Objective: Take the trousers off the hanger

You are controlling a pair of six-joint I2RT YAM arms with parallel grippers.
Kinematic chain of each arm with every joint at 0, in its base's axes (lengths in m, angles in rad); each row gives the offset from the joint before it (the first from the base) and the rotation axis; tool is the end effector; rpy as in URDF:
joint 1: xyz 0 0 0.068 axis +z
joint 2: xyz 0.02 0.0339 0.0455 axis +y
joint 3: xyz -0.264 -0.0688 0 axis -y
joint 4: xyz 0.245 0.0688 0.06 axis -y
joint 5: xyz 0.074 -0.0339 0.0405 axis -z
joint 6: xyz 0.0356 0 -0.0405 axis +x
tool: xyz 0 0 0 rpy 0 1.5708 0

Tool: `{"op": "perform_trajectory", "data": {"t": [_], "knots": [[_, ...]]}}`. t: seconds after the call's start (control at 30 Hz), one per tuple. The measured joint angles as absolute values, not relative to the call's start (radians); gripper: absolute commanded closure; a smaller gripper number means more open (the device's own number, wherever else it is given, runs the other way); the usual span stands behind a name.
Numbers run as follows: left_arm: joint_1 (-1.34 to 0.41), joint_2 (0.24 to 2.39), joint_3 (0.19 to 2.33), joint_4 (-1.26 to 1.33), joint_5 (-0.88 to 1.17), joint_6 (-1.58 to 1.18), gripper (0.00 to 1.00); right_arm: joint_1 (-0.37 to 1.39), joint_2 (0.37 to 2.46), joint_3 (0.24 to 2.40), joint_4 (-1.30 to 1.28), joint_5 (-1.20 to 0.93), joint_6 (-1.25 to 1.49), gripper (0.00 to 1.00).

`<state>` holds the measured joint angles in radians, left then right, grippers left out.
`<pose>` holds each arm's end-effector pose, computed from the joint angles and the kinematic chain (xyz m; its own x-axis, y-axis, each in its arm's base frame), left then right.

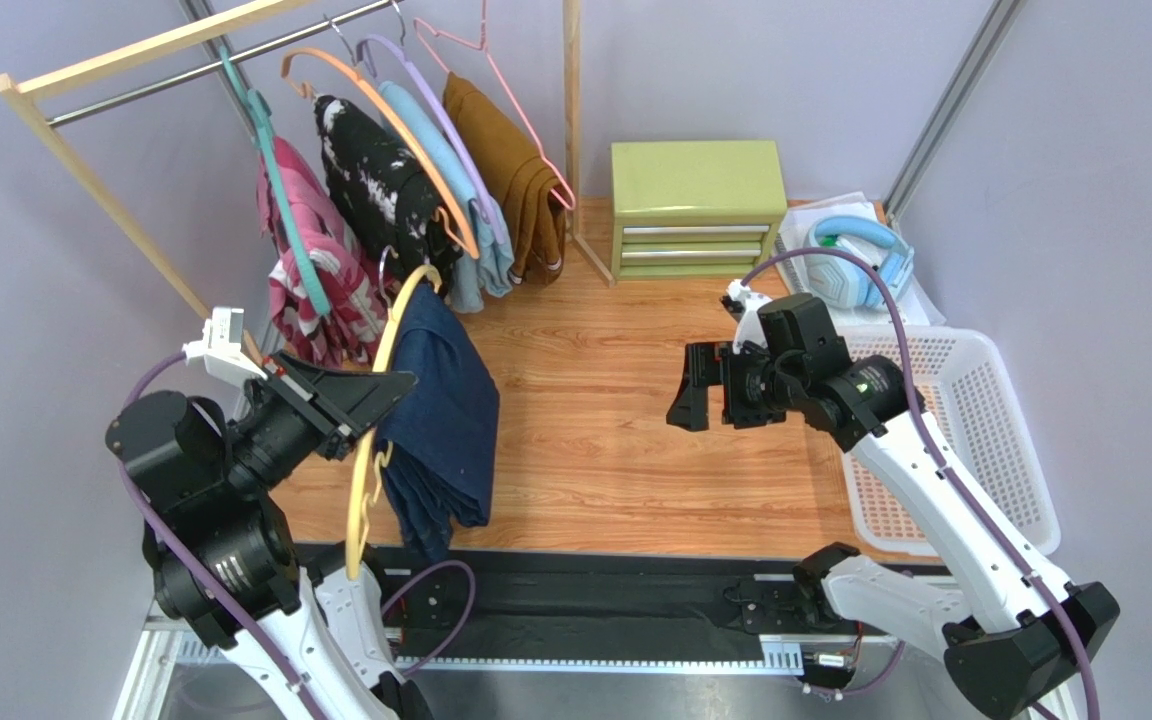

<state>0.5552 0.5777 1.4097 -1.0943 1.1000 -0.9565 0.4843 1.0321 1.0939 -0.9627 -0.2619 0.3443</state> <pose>0.0223 -0.0235 0.4558 -0.5293 -0.7645 -0.3678 0.1037 0.3720 -0.9224 0.1662 0.0979 0.3302 -0.8528 -0.0803 -0.5160 -0.3231 0.8574 0.4006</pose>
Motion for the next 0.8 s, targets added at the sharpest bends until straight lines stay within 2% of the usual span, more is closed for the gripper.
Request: {"op": "perform_trajectory", "data": {"t": [0.33,0.43,0.5,0.67,0.8], "knots": [[0.553,0.640,1.413,-1.068,1.153,-0.956,1.00,0.491,1.048,1.093,-0.942,-0.252,0.374,0.00],[0.500,0.667,1.413,-1.059,1.149,-0.954,1.00,0.491,1.063,1.093,-0.940,-0.252,0.374,0.00],[0.383,0.706,1.416,-1.055,1.113,-0.953,1.00,0.491,1.075,1.093,-0.938,-0.252,0.374,0.00],[-0.075,0.828,1.428,-1.020,0.920,-0.974,1.00,0.491,1.093,1.093,-0.934,-0.251,0.374,0.00],[-0.331,0.872,1.390,-0.910,0.757,-1.030,1.00,0.491,1.092,1.093,-0.930,-0.240,0.374,0.00]]}}
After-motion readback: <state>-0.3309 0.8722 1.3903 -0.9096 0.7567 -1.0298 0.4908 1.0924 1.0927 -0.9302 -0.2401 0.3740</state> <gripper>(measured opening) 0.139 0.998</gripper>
